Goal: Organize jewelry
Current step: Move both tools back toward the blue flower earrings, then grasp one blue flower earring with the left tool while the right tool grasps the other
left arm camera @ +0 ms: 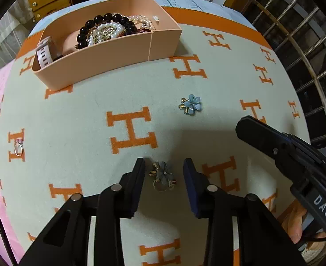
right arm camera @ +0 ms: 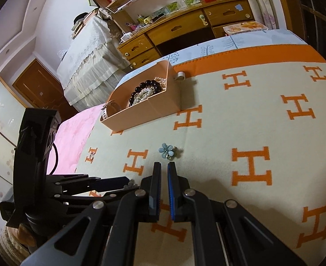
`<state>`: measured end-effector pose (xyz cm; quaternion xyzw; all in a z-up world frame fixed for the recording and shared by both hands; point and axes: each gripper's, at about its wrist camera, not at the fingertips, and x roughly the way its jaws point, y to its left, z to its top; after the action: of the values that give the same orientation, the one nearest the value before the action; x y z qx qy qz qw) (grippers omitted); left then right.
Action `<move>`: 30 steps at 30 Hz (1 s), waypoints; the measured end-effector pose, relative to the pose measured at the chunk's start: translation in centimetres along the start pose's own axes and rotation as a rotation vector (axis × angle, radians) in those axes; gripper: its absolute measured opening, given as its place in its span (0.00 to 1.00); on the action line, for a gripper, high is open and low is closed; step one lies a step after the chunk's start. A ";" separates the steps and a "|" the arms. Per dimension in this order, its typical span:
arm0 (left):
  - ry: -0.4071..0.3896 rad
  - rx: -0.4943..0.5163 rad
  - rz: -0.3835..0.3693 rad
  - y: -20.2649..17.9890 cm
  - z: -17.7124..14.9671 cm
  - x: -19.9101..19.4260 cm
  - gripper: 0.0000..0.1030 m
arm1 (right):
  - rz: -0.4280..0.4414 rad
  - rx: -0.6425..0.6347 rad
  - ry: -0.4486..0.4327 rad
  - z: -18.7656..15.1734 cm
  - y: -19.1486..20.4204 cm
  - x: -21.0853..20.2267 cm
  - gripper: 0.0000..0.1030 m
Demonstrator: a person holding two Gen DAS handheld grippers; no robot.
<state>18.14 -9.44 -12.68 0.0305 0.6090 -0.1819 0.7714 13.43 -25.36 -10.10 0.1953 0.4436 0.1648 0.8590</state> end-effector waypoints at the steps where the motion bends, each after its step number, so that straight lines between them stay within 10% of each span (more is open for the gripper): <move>1: 0.004 0.005 0.009 -0.1 0.0 0.1 0.18 | -0.002 -0.002 0.005 0.0 0.1 0.1 0.06; 30: -0.039 -0.117 -0.065 5.6 0.0 -2.8 0.13 | -0.184 -0.223 0.062 0.4 2.9 5.3 0.23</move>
<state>19.39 -3.56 -10.95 -0.0379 0.6039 -0.1717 0.7774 16.34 -20.44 -12.22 0.0520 0.4650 0.1396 0.8727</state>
